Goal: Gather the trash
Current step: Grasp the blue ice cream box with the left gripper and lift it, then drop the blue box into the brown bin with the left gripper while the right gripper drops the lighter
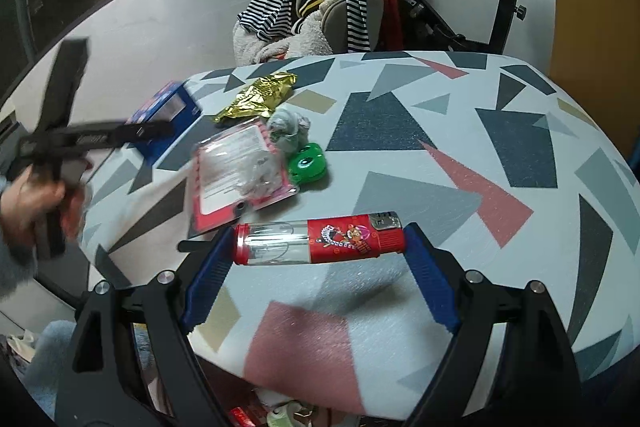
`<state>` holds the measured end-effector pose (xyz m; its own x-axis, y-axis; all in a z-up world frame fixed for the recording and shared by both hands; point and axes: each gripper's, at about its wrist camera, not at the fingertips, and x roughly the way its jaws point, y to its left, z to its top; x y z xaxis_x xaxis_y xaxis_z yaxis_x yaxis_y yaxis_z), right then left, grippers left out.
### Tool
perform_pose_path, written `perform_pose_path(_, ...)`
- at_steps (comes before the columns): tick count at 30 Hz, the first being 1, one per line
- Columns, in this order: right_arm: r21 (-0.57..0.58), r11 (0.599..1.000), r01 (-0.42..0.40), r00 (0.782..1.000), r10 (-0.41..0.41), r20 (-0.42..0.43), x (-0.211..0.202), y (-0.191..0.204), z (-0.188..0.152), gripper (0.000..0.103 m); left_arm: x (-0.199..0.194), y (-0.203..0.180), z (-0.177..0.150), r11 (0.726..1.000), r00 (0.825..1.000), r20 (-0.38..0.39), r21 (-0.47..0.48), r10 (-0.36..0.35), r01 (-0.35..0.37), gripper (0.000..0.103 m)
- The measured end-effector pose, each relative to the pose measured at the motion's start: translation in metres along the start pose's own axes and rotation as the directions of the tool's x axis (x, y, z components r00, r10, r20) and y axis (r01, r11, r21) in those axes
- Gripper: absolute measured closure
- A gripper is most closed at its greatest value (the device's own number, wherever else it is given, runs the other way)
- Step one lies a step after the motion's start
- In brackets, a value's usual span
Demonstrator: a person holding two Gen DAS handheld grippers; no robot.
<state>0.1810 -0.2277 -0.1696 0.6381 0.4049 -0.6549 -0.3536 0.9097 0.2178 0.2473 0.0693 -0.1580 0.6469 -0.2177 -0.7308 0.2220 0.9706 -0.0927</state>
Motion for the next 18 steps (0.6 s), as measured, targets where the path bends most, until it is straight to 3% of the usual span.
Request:
perform_pose_path(10,-0.026,1.0,-0.013,0.999,0.014,0.029,-0.035,0.017,-0.012,0.02,-0.064,-0.061,-0.086,0.998,0.999,0.007,0.035,-0.049,0.049,0.021)
perform_pose_path(18,-0.042,0.999,-0.029,0.998,0.032,0.059,-0.067,0.028,-0.027,0.02,-0.083,-0.088,-0.145,0.996,0.994,-0.07,0.035,-0.085,0.088,0.021)
